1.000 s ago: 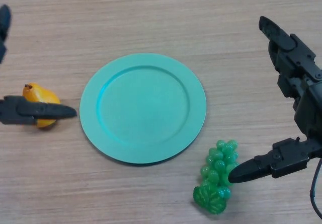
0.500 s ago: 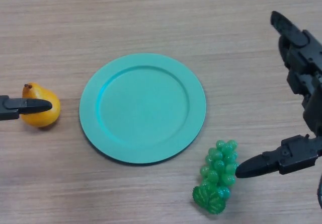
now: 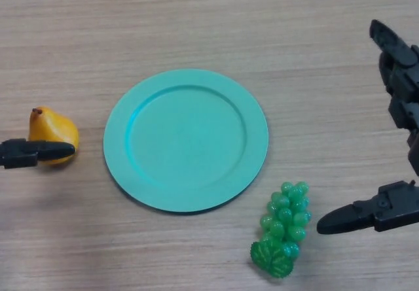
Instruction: Pick up the yellow pear and place it on the plate
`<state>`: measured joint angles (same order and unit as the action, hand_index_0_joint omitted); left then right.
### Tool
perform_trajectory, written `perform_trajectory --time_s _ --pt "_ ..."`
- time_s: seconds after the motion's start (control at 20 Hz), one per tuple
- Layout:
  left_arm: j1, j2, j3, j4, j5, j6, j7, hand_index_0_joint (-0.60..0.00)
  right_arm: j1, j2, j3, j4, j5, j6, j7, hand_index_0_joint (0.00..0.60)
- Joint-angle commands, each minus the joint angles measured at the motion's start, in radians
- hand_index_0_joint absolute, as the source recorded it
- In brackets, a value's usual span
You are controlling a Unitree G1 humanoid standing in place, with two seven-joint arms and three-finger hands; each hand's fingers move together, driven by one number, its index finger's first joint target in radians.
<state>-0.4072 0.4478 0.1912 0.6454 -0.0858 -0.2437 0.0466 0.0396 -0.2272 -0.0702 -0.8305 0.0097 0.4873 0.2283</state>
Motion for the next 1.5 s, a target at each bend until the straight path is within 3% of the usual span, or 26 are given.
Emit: perform_trajectory --time_s 0.05,0.25,0.6,0.7,0.8,0.95,1.05,1.1,1.15,1.3,1.35,1.4,1.5 --pt "-0.076 0.049 0.018 0.005 0.005 -0.134 -0.008 0.000 -0.024 -0.015 -0.037 -0.053 0.022 -0.167 -0.027 0.000" --pt "-0.110 0.020 -0.017 0.132 0.044 -0.166 0.001 0.000 -0.023 -0.015 -0.040 -0.049 0.013 -0.174 -0.035 0.000" --pt "-0.181 0.006 -0.030 0.299 0.039 -0.235 0.020 0.000 -0.021 -0.016 -0.041 -0.052 -0.005 -0.169 -0.023 0.000" --pt "-0.192 0.007 -0.051 0.338 0.109 -0.277 0.109 0.000 -0.022 -0.015 -0.051 -0.063 0.014 -0.153 -0.020 0.000" --pt "-0.194 0.008 -0.056 0.351 0.134 -0.282 0.138 -0.200 -0.022 -0.015 -0.052 -0.063 0.017 -0.150 -0.020 0.000" --pt "-0.199 0.019 -0.077 0.401 0.231 -0.273 0.217 -0.600 -0.028 -0.022 -0.052 -0.070 0.021 -0.129 -0.019 0.000" --pt "-0.200 0.036 -0.092 0.422 0.304 -0.278 0.251 -0.600 -0.028 -0.027 -0.044 -0.067 0.002 -0.133 -0.013 0.000" --pt "-0.189 0.029 -0.066 0.404 0.262 -0.268 0.213 -0.600 -0.032 -0.026 -0.040 -0.065 -0.003 -0.132 -0.012 0.000" --pt "-0.184 0.027 -0.058 0.394 0.246 -0.262 0.200 -0.499 -0.032 -0.026 -0.038 -0.064 -0.005 -0.133 -0.011 0.000" --pt "-0.158 0.029 -0.034 0.310 0.182 -0.208 0.169 -0.558 -0.035 -0.024 -0.031 -0.069 -0.009 -0.124 -0.006 0.349" --pt "-0.127 0.027 -0.004 0.197 0.097 -0.143 0.133 -0.583 -0.037 -0.021 -0.026 -0.074 -0.009 -0.116 -0.005 0.500" --pt "-0.085 0.018 0.036 0.037 -0.032 -0.063 0.094 -0.597 -0.039 -0.019 -0.016 -0.077 -0.014 -0.109 -0.005 0.582" --pt "-0.014 0.014 0.021 -0.165 -0.018 0.001 0.139 -0.600 -0.031 -0.013 -0.013 -0.088 -0.001 -0.095 -0.006 0.600"
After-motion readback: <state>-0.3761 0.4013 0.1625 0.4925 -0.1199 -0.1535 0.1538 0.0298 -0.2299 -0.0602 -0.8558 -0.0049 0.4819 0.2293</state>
